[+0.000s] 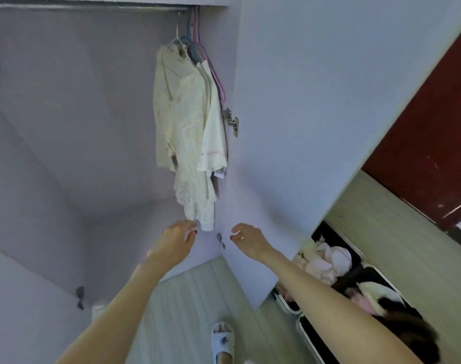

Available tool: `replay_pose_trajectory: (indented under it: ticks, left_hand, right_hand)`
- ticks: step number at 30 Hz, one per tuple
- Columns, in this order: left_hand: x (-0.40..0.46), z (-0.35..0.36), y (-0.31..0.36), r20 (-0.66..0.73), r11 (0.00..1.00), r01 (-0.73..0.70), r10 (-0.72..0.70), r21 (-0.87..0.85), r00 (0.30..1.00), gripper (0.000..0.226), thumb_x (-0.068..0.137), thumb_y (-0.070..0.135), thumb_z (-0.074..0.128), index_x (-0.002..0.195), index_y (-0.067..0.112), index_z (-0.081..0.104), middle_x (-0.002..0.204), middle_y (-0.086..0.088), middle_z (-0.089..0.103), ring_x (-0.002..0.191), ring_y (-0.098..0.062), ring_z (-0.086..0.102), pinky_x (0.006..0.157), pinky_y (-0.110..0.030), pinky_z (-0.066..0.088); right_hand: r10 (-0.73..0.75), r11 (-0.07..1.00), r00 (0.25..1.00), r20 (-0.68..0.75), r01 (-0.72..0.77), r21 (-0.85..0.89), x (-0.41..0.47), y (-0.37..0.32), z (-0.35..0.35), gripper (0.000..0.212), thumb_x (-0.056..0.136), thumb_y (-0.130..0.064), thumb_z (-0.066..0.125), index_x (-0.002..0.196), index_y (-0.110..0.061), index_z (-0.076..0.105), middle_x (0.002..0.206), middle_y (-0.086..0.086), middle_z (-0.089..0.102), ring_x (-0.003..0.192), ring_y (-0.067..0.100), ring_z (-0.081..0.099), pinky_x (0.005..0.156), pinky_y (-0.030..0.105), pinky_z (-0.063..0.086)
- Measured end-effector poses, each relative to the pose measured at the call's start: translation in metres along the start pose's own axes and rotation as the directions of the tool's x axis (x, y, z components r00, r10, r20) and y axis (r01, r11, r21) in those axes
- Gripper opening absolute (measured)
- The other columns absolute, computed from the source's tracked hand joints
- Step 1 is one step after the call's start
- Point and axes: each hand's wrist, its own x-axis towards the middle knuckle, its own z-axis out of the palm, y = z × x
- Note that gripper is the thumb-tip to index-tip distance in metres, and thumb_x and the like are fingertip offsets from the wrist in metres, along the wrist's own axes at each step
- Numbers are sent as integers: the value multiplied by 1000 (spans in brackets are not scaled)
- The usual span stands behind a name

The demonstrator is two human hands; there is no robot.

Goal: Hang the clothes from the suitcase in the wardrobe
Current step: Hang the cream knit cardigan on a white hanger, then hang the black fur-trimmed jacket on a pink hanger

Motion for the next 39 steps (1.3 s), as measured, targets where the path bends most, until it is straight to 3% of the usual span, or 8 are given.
replay_pose_trajectory:
  ticks: [2,5,8,13,22,26,34,39]
  left_hand:
    - [-13,31,12,87,999,-50,51,-15,995,31,96,21,44,124,17,56,126,-4,58,114,-22,54,96,-30,41]
    - [-28,75,39,240,991,-135,135,-17,961,29,97,22,43,121,18,57,125,0,59,111,-18,56,93,-25,39]
    - [-36,125,83,383,974,-222,217,-33,898,30,98,21,41,124,19,56,125,4,57,113,-16,53,91,-20,36]
    - [-27,213,173,559,956,-277,283,-97,780,27,97,17,40,115,16,60,107,-2,62,103,-24,58,89,-31,46]
    - [38,378,313,628,933,-346,329,-100,705,31,97,17,41,125,16,55,117,-6,62,102,-23,58,88,-36,48]
    - [68,472,328,643,926,-370,324,-66,694,34,97,18,38,129,20,51,119,-5,61,101,-24,60,89,-40,48]
    - [145,679,311,735,863,-504,327,24,595,36,98,20,33,131,23,46,127,-1,54,106,-22,56,90,-39,46]
    - [175,789,287,777,849,-527,319,19,543,36,99,19,33,132,21,47,130,0,52,108,-22,56,90,-38,46]
  right_hand:
    - [75,996,996,55,-77,34,-23,35,5,30,94,-25,49,122,-14,55,117,6,57,97,18,54,81,22,44]
    - [159,985,986,44,-161,54,-52,87,0,28,94,-25,49,119,-15,57,113,2,58,103,20,58,82,21,41]
    - [237,969,972,-2,-236,73,-81,146,-22,15,95,-22,47,101,-17,60,100,0,57,87,11,53,78,23,37]
    - [404,914,913,-66,-398,85,-113,255,-75,33,94,-23,48,122,-7,55,122,10,61,110,27,56,90,31,44]
    - [583,811,809,-76,-575,106,-124,455,-157,36,98,-24,41,130,-8,46,129,11,53,117,30,51,90,33,41]
    - [665,746,742,-89,-652,139,-113,549,-160,37,98,-25,42,133,-14,45,119,8,60,107,27,58,85,33,46]
    - [756,655,653,-56,-751,81,-44,749,-100,38,98,-20,42,135,-10,43,126,10,58,120,29,50,95,36,45]
    - [766,643,643,-26,-765,29,11,848,-39,43,97,-21,45,138,-7,39,131,12,52,121,29,48,93,39,47]
